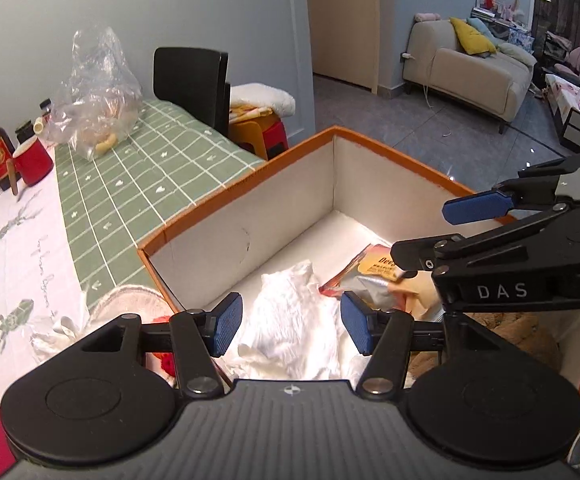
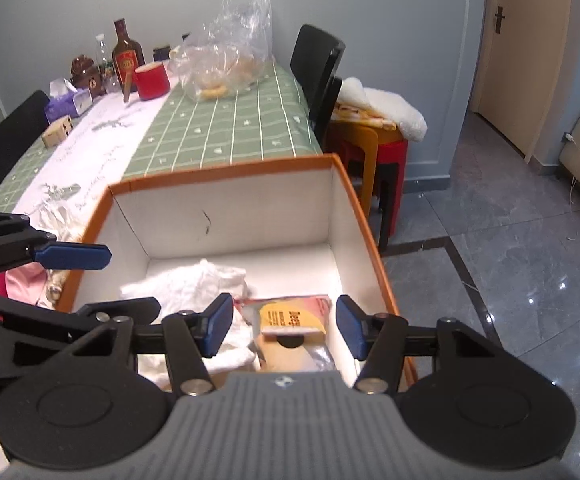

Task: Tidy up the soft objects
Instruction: 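Open both grippers to release the packet and bag into the box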

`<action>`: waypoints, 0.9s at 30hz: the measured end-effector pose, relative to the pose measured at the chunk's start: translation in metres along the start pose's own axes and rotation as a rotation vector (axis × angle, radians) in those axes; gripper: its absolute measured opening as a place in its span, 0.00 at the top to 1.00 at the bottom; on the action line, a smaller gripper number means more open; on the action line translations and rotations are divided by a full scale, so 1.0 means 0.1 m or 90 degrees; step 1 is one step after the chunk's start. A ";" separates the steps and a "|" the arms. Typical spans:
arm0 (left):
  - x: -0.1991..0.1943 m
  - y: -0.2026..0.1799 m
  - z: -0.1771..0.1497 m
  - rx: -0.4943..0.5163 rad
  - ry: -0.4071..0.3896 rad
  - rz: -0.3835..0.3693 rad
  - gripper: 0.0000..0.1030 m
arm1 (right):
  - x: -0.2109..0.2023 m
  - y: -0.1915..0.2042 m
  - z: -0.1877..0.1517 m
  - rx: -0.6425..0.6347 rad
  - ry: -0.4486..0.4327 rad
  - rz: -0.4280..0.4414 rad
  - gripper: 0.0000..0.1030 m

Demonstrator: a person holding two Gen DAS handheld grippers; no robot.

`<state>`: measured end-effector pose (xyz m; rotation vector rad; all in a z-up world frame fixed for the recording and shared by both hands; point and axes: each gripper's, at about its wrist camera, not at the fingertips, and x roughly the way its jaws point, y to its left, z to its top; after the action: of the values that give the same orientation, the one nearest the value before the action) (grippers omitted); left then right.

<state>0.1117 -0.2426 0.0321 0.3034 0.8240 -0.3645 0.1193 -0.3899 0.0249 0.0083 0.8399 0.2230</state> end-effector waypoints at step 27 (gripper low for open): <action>-0.88 0.34 -0.40 0.014 -0.052 -0.008 0.29 | -0.52 0.47 -0.04 -0.070 -0.062 0.021 0.45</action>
<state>0.0454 -0.1795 0.0771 0.3015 0.7425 -0.3948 0.0742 -0.3545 0.0652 -0.0691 0.7294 0.2972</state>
